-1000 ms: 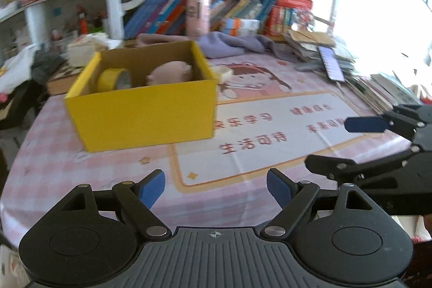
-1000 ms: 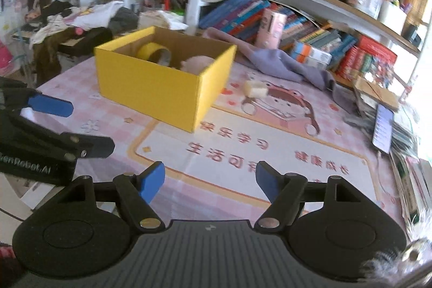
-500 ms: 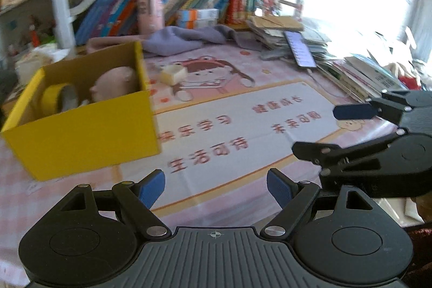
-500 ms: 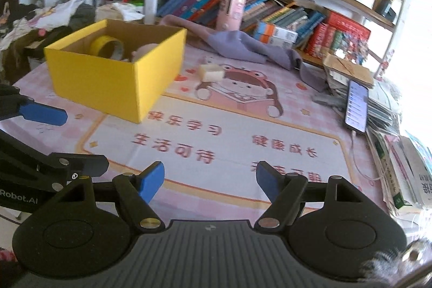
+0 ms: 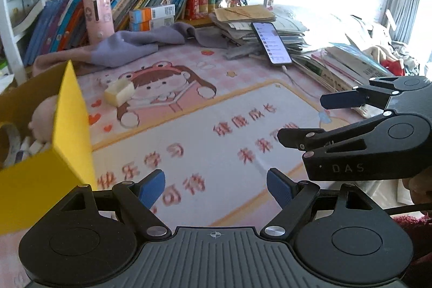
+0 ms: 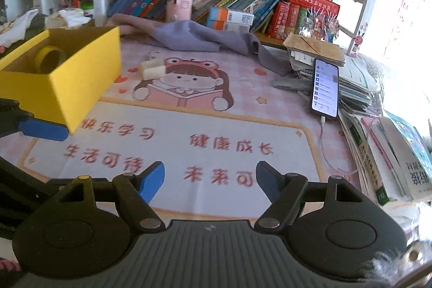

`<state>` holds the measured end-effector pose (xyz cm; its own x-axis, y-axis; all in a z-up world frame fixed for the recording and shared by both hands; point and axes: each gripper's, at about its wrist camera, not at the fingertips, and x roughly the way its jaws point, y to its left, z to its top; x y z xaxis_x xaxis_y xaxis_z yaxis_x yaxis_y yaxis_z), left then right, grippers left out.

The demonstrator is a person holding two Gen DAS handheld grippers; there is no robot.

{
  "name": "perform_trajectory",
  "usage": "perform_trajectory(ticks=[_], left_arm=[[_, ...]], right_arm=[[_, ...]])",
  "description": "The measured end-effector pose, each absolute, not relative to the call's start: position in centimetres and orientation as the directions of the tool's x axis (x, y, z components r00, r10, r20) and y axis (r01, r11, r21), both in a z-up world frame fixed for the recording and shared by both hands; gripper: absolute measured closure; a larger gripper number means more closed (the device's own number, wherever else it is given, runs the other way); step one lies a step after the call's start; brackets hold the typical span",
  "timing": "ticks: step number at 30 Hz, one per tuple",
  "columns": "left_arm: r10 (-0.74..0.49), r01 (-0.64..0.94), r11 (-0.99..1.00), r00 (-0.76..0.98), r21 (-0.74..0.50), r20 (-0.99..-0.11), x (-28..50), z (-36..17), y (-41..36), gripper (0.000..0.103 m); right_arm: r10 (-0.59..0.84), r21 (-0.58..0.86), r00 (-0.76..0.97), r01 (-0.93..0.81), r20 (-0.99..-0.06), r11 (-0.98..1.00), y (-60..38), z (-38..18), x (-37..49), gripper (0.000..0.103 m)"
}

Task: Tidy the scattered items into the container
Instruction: 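Move left tool toward cream sponge block while right tool approaches small medicine box, then close left gripper on cream sponge block while right gripper closes on medicine box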

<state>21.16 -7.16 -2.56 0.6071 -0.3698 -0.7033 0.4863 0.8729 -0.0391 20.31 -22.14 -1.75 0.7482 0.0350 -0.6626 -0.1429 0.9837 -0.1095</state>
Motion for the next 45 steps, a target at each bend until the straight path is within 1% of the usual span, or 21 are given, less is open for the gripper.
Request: perform_trajectory(ticks=[11, 16, 24, 30, 35, 38, 41, 45], left_arm=[[-0.271, 0.382, 0.924, 0.654, 0.000, -0.706, 28.0, -1.8, -10.7, 0.018], [-0.184, 0.310, 0.949, 0.688, 0.055, -0.702, 30.9, -1.9, -11.6, 0.018], [-0.048, 0.140, 0.987, 0.727, 0.080, -0.685, 36.2, -2.4, -10.9, 0.019], [0.055, 0.020, 0.995, 0.735, 0.102, -0.676, 41.0, -4.8, -10.3, 0.020], [0.124, -0.068, 0.992, 0.712, 0.108, -0.691, 44.5, -7.4, -9.4, 0.020], [0.155, -0.099, 0.988, 0.707, 0.120, -0.690, 46.0, -8.8, -9.2, 0.020], [0.167, -0.131, 0.986, 0.698, 0.105, -0.696, 47.1, -10.0, -8.9, 0.020], [0.198, -0.202, 0.976, 0.680, 0.079, -0.706, 48.3, -11.4, -8.1, 0.021]], right_arm=[[0.137, -0.049, 0.772, -0.213, -0.621, 0.976, -26.9, -0.3, 29.2, 0.030], [0.214, -0.006, 0.759, -0.276, -0.616, 0.961, -28.2, -0.5, 33.4, 0.030], [0.331, 0.040, 0.733, -0.384, -0.595, 0.922, -27.7, -1.1, 41.6, 0.030], [0.401, 0.024, 0.714, -0.475, -0.574, 0.880, -25.3, -2.3, 46.1, 0.030], [0.444, 0.081, 0.676, -0.497, -0.588, 0.864, -24.3, -3.8, 48.4, 0.030], [0.459, 0.119, 0.660, -0.493, -0.594, 0.862, -24.0, -4.6, 50.0, 0.030], [0.481, 0.153, 0.637, -0.500, -0.602, 0.853, -23.4, -5.3, 51.5, 0.030], [0.512, 0.146, 0.624, -0.541, -0.591, 0.828, -21.9, -6.1, 53.0, 0.030]])
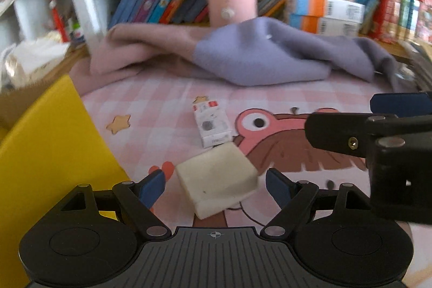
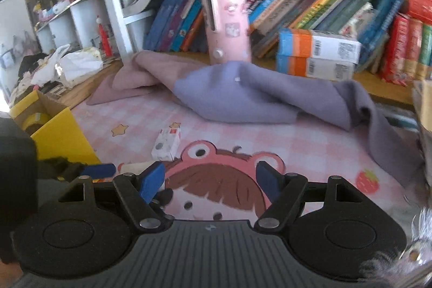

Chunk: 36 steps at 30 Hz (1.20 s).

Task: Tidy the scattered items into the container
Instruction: 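Close left gripper on cream sponge block while right gripper closes on medicine box, then lift sponge block with left tool while right tool carries medicine box toward box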

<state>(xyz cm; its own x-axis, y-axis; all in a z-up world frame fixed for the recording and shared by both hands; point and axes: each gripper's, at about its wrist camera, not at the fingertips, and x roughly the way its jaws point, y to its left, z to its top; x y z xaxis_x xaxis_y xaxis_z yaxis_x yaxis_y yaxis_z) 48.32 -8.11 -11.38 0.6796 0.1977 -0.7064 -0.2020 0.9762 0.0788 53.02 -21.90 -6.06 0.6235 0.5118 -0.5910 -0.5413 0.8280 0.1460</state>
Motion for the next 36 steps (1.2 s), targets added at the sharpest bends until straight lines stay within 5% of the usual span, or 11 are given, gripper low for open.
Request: perform_trajectory(ticks=[4, 9, 17, 24, 27, 36], left_arm=[[0.172, -0.216, 0.976, 0.697, 0.026, -0.696, 48.5, -11.7, -7.7, 0.043], [0.159, -0.169, 0.984, 0.705, 0.053, -0.692, 47.0, -11.1, -7.9, 0.053], [0.155, -0.162, 0.985, 0.681, 0.060, -0.716, 43.1, -10.3, -8.0, 0.054], [0.150, -0.075, 0.988, 0.678, 0.135, -0.719, 40.1, -10.2, -9.4, 0.055], [0.140, -0.057, 0.989, 0.688, 0.140, -0.712, 39.4, -9.5, -9.6, 0.055], [0.096, -0.033, 0.994, 0.714, 0.103, -0.694, 38.7, -7.7, -10.0, 0.056]], right_arm=[[0.553, 0.146, 0.598, -0.591, -0.580, 0.793, -20.1, -6.9, 54.1, 0.030], [0.581, 0.158, 0.557, -0.626, -0.594, 0.763, -18.1, -7.9, 55.5, 0.030], [0.572, 0.139, 0.542, -0.639, -0.615, 0.756, -14.7, -9.9, 57.7, 0.035], [0.556, 0.059, 0.537, -0.683, -0.634, 0.728, -10.7, -12.1, 59.4, 0.054], [0.548, 0.024, 0.552, -0.690, -0.629, 0.723, -10.1, -12.2, 59.4, 0.074], [0.576, 0.027, 0.558, -0.704, -0.598, 0.710, -12.9, -9.6, 57.3, 0.075]])
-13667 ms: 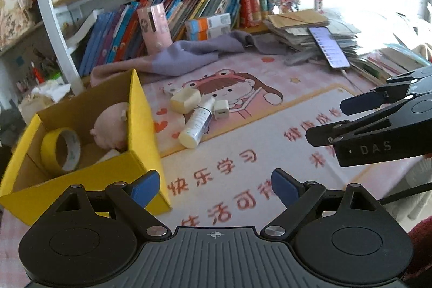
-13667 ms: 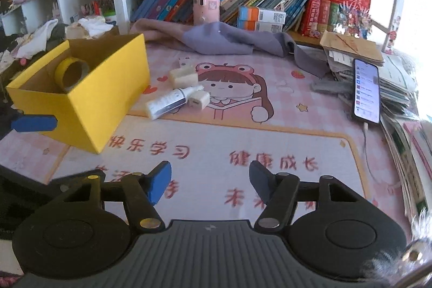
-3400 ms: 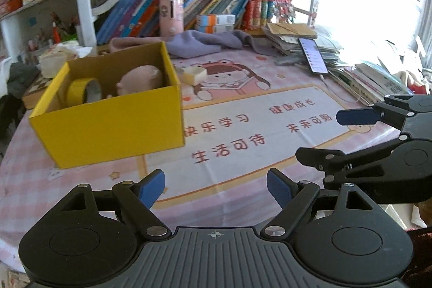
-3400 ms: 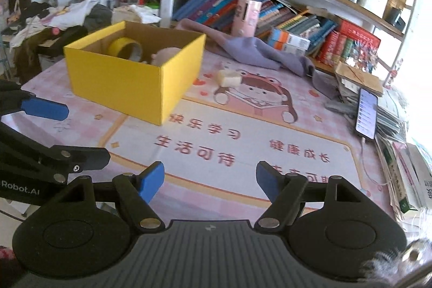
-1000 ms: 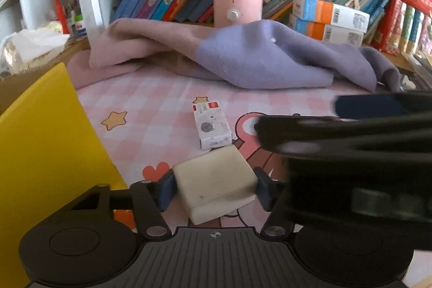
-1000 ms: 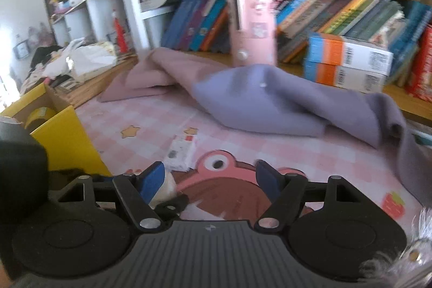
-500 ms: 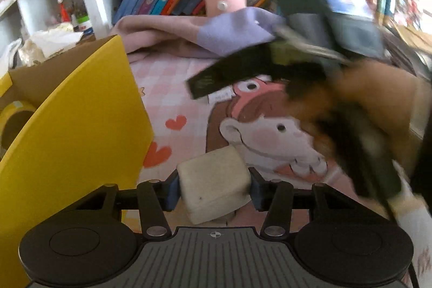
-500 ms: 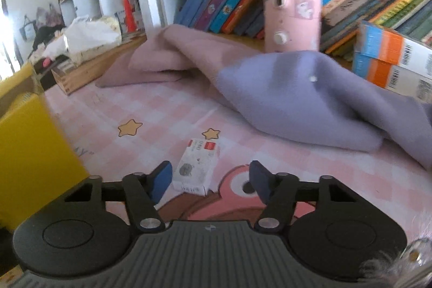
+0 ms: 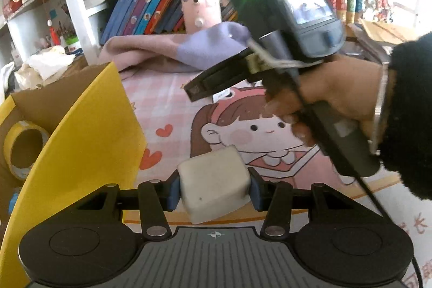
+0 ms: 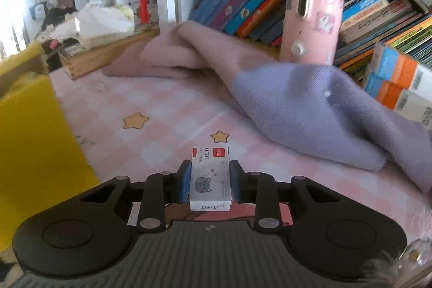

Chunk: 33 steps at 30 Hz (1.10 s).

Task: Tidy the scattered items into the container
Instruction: 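Lift sponge block with left tool while right tool carries medicine box toward box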

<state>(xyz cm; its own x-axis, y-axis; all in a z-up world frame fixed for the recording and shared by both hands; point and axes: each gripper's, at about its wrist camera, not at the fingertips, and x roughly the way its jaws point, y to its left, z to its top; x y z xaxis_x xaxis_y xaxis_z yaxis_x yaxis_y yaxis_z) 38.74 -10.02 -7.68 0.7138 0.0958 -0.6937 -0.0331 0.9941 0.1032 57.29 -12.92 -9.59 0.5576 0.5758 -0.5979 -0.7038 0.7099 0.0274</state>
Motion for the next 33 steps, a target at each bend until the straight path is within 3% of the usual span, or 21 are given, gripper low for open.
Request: perform_trajectory(ticks=[17, 23, 33], left_arm=[[-0.032, 0.121, 0.990, 0.704, 0.076, -0.709, 36.7, -3.6, -11.8, 0.057], [-0.078, 0.223, 0.967, 0.725, 0.125, -0.684, 35.3, -1.0, -12.7, 0.057], [-0.167, 0.307, 0.948, 0.709, 0.088, -0.686, 32.3, 1.3, -11.6, 0.057]], right_arm=[[0.544, 0.091, 0.615, -0.611, -0.571, 0.786, -23.4, -5.0, 51.1, 0.075], [0.550, 0.097, 0.614, -0.613, -0.566, 0.784, -25.8, -3.6, 47.1, 0.075], [0.508, 0.145, 0.609, -0.544, -0.609, 0.826, -27.6, -2.1, 41.4, 0.075]])
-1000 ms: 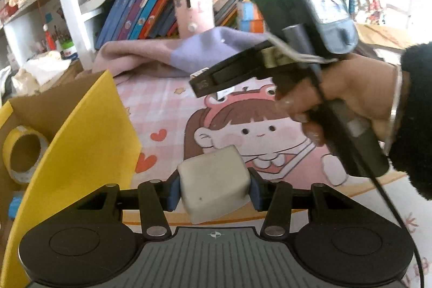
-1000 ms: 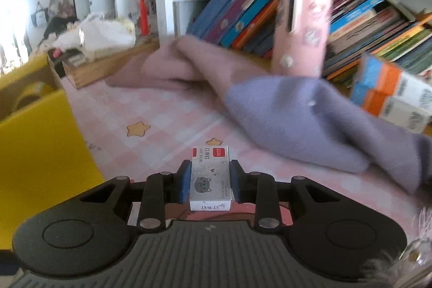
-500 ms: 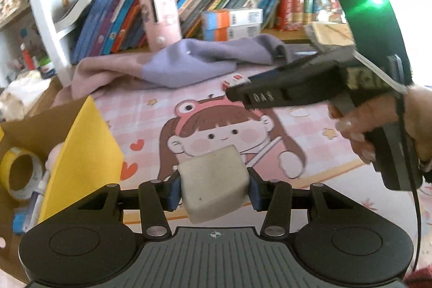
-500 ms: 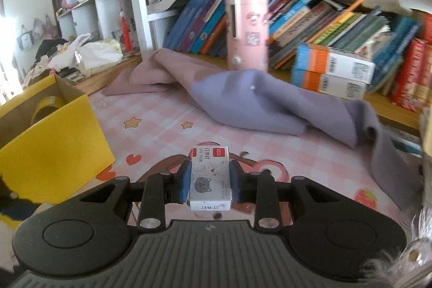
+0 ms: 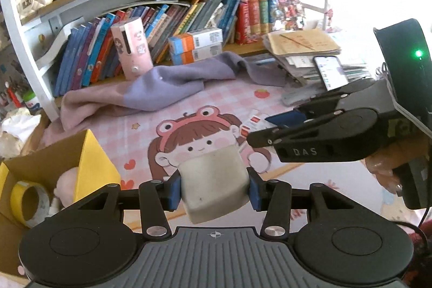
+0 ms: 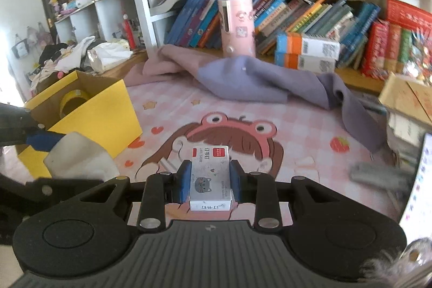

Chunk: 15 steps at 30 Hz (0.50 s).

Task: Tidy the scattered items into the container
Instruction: 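Lift sponge block with left tool while right tool carries medicine box toward box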

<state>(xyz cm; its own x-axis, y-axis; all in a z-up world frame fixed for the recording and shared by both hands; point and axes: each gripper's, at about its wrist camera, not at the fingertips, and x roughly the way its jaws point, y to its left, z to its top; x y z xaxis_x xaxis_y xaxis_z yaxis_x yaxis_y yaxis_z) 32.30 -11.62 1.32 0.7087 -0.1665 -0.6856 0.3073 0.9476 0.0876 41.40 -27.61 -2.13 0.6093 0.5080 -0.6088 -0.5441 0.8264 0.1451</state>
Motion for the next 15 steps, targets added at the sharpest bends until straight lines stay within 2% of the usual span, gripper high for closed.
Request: perform_trajectory(ticks=[8, 15], left_arm=[[-0.293, 0.418, 0.908, 0.663, 0.016, -0.689, 28.6, 1.9, -9.5, 0.058], [-0.364, 0.450, 0.892, 0.656, -0.044, -0.661, 24.6, 1.7, -6.6, 0.058]], right_arm=[[0.421, 0.136, 0.659, -0.439, -0.624, 0.888, -27.1, -0.6, 35.6, 0.075], [0.368, 0.103, 0.670, -0.401, -0.645, 0.910, -24.3, 0.1, 30.3, 0.075]])
